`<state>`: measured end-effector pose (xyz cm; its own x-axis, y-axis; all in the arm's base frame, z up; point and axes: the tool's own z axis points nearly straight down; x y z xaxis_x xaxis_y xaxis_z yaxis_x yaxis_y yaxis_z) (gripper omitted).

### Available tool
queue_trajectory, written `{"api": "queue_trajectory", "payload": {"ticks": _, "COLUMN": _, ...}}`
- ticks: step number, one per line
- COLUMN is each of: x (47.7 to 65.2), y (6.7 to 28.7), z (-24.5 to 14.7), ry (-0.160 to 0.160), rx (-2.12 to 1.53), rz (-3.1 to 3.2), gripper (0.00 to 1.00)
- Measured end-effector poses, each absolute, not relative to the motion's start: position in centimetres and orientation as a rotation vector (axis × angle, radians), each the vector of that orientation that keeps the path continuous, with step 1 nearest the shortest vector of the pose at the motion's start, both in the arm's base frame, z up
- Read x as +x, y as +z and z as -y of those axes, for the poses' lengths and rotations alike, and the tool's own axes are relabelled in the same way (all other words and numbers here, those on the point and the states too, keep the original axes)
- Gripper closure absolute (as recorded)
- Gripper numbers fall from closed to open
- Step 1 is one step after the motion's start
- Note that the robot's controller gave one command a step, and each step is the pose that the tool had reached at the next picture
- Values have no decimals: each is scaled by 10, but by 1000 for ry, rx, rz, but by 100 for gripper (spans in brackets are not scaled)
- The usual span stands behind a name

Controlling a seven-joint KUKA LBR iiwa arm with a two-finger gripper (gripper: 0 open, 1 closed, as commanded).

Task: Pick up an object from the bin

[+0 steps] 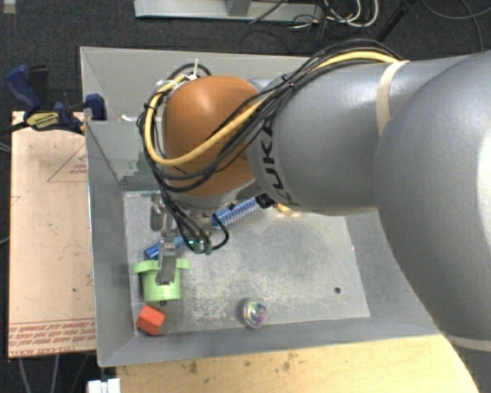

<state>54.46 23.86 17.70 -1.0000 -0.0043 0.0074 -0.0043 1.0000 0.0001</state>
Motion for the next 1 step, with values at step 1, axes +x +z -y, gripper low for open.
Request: {"api": "queue_trajectory", "payload": {"ticks": 1, "x": 547, "y": 182, "z": -237, "ry": -3, "rx": 0, "rz": 3142, "gripper": 100}}
